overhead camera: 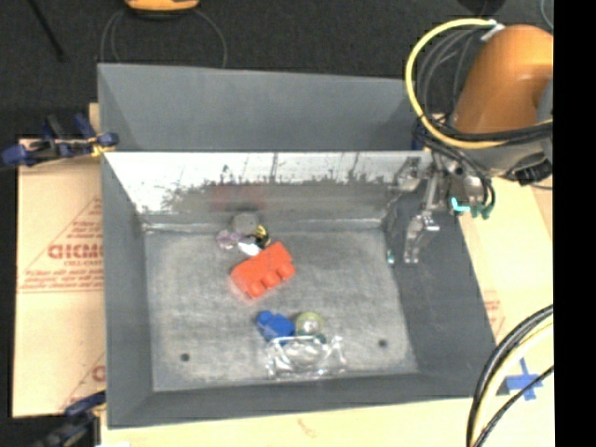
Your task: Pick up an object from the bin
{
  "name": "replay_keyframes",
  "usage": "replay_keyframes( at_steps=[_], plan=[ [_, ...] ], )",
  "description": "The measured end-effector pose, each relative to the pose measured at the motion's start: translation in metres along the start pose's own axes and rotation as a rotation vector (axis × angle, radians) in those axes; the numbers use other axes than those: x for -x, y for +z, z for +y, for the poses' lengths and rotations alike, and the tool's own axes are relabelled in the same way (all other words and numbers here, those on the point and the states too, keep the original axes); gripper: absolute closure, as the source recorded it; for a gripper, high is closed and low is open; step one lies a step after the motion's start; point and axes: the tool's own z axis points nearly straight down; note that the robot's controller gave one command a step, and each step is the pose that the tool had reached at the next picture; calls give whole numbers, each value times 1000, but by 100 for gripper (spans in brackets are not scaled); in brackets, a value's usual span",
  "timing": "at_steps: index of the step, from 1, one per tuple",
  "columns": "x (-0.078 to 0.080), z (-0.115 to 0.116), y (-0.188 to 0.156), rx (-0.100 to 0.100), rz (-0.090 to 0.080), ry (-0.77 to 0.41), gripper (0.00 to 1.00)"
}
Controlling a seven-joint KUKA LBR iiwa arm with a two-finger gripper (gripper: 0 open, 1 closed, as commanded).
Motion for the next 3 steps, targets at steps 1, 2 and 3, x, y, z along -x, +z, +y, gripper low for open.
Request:
replay_keyframes(
  at_steps=[1,2,3],
  plan=[
    [32,52,80,3,-1,-139,0],
    [10,42,127,0,-2,-353,0],
    [34,150,137,2,-11,-459,0]
  ],
)
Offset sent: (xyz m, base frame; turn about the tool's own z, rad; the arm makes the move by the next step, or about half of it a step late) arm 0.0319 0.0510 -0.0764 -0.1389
